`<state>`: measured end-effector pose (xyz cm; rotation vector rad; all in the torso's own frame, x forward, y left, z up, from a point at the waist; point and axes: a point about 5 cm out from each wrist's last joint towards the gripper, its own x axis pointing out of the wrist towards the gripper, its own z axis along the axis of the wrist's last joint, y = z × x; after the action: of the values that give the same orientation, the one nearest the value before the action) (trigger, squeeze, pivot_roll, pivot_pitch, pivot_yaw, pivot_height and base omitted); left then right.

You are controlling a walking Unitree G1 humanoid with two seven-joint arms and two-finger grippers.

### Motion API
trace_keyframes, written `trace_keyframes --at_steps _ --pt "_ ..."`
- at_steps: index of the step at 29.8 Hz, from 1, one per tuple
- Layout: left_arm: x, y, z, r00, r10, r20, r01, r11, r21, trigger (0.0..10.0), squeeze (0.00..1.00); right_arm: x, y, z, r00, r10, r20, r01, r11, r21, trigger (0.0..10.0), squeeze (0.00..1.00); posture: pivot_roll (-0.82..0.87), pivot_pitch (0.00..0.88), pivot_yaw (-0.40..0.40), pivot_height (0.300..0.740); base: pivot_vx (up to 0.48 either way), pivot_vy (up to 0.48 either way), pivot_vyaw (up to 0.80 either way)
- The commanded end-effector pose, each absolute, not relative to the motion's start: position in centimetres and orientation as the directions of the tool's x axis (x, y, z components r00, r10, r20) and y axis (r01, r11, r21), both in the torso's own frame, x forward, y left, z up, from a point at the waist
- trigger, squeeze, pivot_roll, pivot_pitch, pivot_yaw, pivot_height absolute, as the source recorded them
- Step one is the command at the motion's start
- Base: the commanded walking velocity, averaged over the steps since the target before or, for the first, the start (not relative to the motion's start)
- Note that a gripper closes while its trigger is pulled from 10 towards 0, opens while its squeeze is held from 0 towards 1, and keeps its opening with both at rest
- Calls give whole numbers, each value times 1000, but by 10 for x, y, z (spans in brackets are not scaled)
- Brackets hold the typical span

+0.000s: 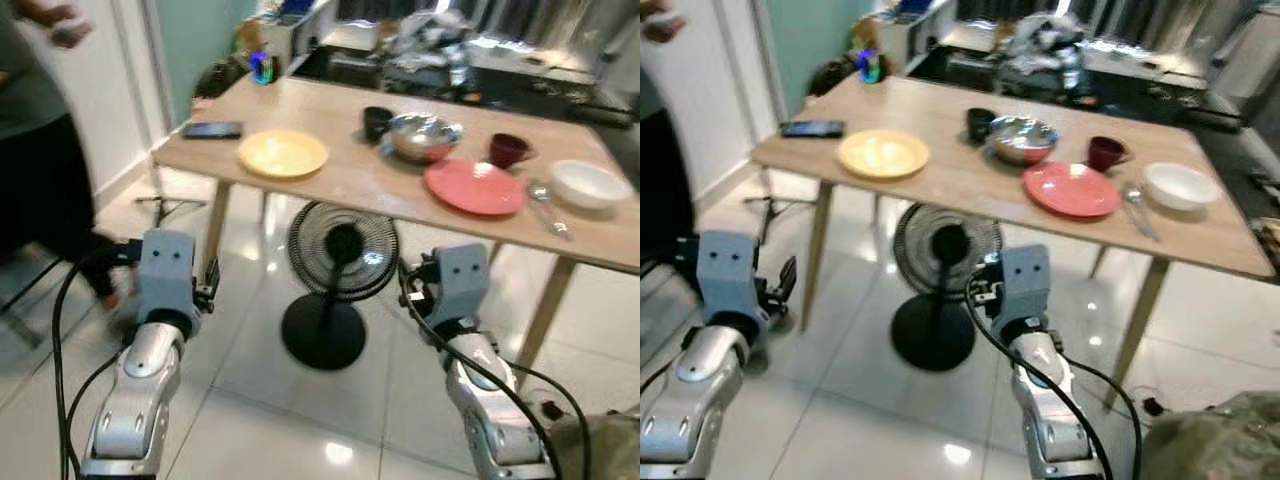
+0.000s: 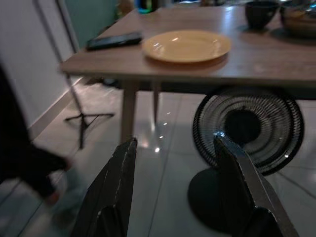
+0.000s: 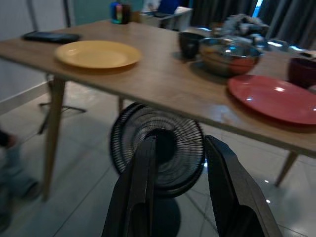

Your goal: Setting the table

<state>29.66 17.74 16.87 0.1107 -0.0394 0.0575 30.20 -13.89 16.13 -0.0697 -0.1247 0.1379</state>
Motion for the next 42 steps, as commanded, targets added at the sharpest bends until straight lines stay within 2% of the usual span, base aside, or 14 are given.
trace_keyframes --at_steps 1,26,30,33,42 --pt "295 184 165 997 78 29 -81 990 114 10000 8 302 -135 158 983 149 104 -142 987 -76 10000 0 -10 0 31 740 480 0 0" --pt "295 184 166 997 70 28 -73 990 119 10000 8 303 -140 155 991 105 80 -100 992 -72 10000 0 -6 8 42 740 480 0 0" --pt "295 184 166 997 69 29 -72 990 119 10000 4 304 -143 154 994 85 75 -79 994 -74 10000 0 -5 9 42 740 480 0 -797" --pt "295 183 167 998 64 29 -67 991 116 10000 0 304 -145 154 995 71 73 -65 995 -78 10000 0 -6 11 42 740 424 0 0" --pt "292 176 163 1000 17 12 -19 993 117 10000 0 304 -146 155 995 71 75 -64 995 -80 10000 0 -6 12 40 740 0 0 0"
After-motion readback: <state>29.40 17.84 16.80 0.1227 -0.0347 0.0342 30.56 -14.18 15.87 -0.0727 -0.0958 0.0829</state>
